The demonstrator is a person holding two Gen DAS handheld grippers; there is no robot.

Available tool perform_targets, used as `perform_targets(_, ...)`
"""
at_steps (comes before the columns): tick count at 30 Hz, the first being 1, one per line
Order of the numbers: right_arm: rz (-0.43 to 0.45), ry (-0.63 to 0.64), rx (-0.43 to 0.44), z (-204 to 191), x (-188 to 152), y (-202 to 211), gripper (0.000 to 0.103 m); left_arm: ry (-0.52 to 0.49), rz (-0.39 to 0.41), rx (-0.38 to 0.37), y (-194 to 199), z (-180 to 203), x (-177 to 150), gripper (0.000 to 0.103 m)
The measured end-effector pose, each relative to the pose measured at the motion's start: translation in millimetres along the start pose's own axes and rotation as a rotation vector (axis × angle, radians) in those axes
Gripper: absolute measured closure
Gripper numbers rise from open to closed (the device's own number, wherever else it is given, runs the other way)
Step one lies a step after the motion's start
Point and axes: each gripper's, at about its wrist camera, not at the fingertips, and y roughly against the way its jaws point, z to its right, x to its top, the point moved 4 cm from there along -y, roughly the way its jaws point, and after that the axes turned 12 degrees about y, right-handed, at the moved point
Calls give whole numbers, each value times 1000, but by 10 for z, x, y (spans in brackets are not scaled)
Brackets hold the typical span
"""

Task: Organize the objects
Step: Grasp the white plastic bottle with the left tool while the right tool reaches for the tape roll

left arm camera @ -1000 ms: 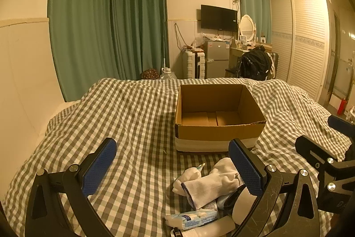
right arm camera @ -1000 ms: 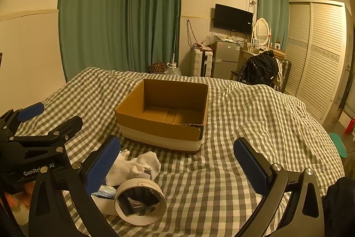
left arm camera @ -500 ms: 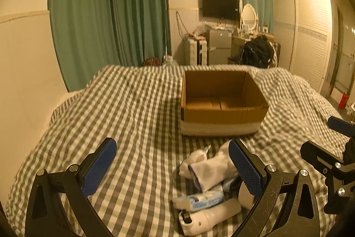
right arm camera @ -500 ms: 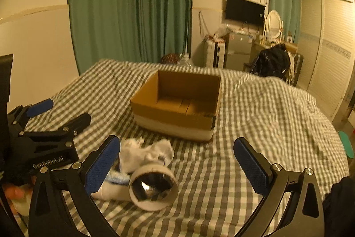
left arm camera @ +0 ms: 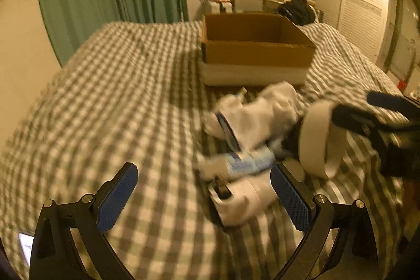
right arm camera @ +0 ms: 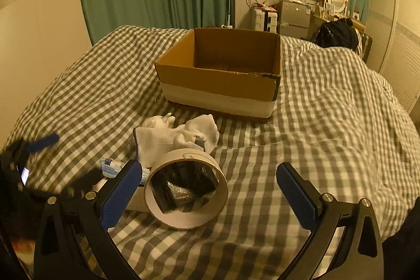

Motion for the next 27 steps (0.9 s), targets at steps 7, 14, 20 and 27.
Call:
perform_targets(7, -28, -16, 64, -68, 30, -218, 0, -29, -84, -77, -126, 152, -123, 0)
perform_targets(14, -72, -32, 87, -77, -90, -369, 19, -35, -162, -114, -394, 273, -275, 0)
perform_targets(20, -35, -35, 79, -32, -84, -246, 32, -37, -174, -120, -437, 290, -298, 9)
perform_targets(27, -29, -27, 87, -33, -90, -163, 33, -16, -188, -134, -362, 254, -280, 40)
